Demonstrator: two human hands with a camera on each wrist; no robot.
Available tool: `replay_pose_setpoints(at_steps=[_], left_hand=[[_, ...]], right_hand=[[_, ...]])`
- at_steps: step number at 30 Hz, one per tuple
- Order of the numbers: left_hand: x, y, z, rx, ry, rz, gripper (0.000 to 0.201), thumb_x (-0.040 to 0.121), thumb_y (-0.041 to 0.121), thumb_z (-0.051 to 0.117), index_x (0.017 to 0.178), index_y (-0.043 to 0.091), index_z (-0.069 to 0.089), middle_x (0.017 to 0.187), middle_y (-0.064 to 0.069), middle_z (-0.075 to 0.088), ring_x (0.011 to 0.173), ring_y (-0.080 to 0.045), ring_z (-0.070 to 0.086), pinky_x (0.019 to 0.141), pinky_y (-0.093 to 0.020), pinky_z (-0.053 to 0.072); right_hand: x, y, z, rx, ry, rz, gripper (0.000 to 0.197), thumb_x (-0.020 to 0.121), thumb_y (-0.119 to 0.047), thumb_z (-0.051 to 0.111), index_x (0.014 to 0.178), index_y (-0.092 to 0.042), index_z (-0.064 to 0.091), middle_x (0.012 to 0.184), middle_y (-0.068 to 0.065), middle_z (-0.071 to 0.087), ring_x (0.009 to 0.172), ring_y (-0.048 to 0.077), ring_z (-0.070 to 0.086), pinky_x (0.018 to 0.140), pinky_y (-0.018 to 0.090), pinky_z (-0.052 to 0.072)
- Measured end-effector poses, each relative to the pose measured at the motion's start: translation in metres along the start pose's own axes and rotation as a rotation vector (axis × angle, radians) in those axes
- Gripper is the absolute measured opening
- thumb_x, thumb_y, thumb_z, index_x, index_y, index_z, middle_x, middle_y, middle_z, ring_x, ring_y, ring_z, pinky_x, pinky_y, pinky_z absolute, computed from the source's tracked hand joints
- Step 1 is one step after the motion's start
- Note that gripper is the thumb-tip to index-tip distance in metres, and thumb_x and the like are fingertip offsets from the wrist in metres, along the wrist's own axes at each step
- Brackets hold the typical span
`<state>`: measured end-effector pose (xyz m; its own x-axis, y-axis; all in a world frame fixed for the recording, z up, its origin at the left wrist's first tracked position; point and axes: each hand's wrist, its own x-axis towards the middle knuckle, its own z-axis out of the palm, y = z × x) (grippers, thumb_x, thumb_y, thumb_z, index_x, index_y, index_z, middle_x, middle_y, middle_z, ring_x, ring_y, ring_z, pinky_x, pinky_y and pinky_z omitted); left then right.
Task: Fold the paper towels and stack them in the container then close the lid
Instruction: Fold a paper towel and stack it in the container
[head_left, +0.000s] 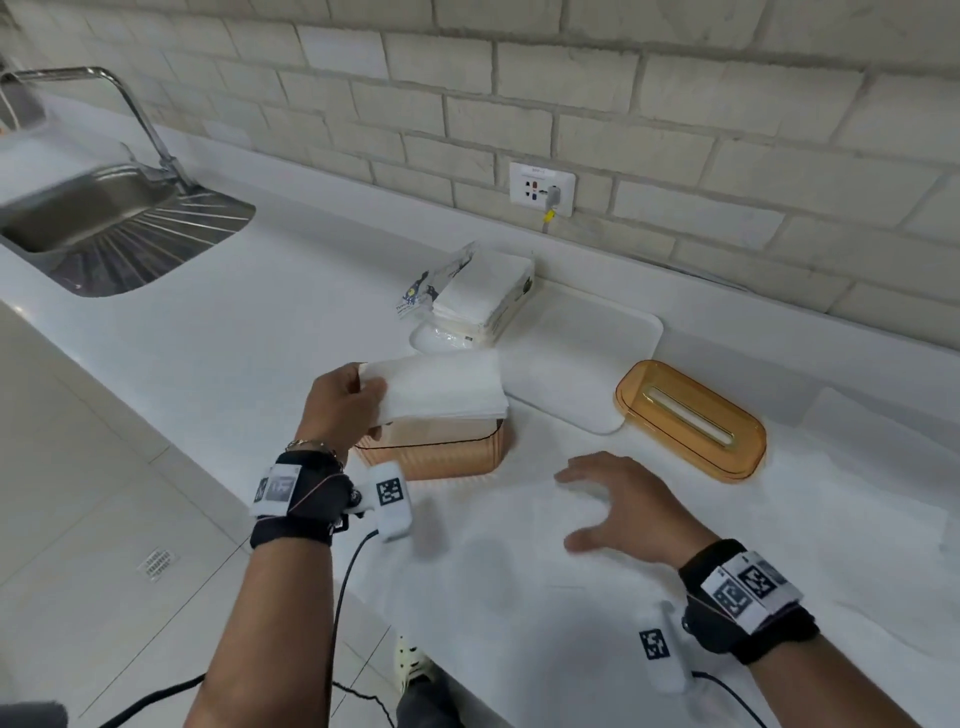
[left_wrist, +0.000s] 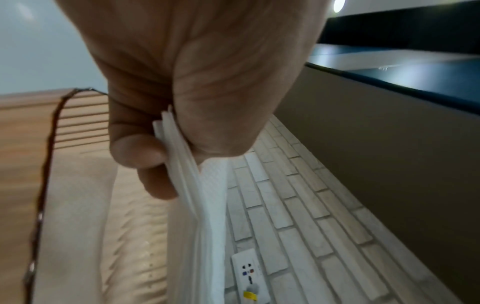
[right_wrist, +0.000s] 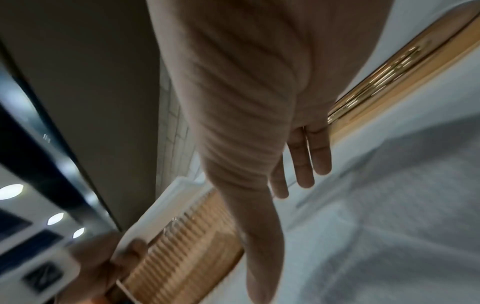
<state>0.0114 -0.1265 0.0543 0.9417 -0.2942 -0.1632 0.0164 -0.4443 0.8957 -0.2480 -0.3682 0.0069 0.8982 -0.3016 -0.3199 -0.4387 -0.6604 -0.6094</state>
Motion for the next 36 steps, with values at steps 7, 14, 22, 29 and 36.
replay_pose_setpoints(at_steps=[7, 14, 22, 29, 36], left_hand=[[0.016, 0.0, 0.004, 0.183, -0.096, -0.07, 0.019, 0.094, 0.002, 0.051, 0.087, 0.002, 0.069, 0.078, -0.01, 0.072, 0.052, -0.028, 0.072, 0.069, -0.043, 0.064], [0.018, 0.006, 0.018, 0.575, -0.075, -0.03, 0.02, 0.093, -0.001, 0.049, 0.097, -0.007, 0.068, 0.105, -0.026, 0.068, 0.105, -0.043, 0.063, 0.08, -0.033, 0.044], [0.017, 0.001, 0.027, 0.593, -0.029, -0.03, 0.028, 0.094, -0.002, 0.049, 0.114, -0.007, 0.068, 0.119, -0.029, 0.068, 0.115, -0.045, 0.062, 0.087, -0.037, 0.048], [0.011, 0.004, 0.029, 0.53, -0.025, -0.112, 0.036, 0.093, -0.001, 0.052, 0.125, -0.001, 0.069, 0.129, -0.025, 0.067, 0.121, -0.041, 0.063, 0.084, -0.03, 0.045], [0.007, 0.009, 0.039, 0.572, 0.003, -0.157, 0.046, 0.094, 0.0, 0.058, 0.135, -0.007, 0.04, 0.139, -0.027, 0.055, 0.128, -0.045, 0.056, 0.099, -0.046, 0.049]], right_hand=[[0.009, 0.001, 0.014, -0.316, -0.018, -0.001, 0.103, 0.068, -0.058, 0.09, 0.156, -0.033, 0.042, 0.156, -0.014, 0.041, 0.14, 0.014, 0.036, 0.116, 0.031, 0.03], [0.016, 0.002, 0.011, -0.298, -0.007, 0.037, 0.084, 0.061, -0.056, 0.094, 0.134, -0.036, 0.059, 0.127, -0.015, 0.051, 0.119, 0.011, 0.045, 0.101, 0.028, 0.038], [0.019, 0.004, 0.008, -0.325, -0.04, 0.075, 0.062, 0.059, -0.061, 0.093, 0.107, -0.036, 0.063, 0.112, -0.015, 0.05, 0.108, 0.01, 0.045, 0.093, 0.027, 0.038], [0.016, -0.003, 0.005, -0.313, -0.035, 0.096, 0.065, 0.06, -0.059, 0.095, 0.104, -0.032, 0.056, 0.107, -0.014, 0.054, 0.105, 0.012, 0.051, 0.093, 0.029, 0.042], [0.014, -0.002, 0.006, -0.266, -0.041, 0.136, 0.088, 0.057, -0.058, 0.096, 0.128, -0.036, 0.048, 0.123, -0.01, 0.058, 0.12, 0.02, 0.051, 0.1, 0.034, 0.047]])
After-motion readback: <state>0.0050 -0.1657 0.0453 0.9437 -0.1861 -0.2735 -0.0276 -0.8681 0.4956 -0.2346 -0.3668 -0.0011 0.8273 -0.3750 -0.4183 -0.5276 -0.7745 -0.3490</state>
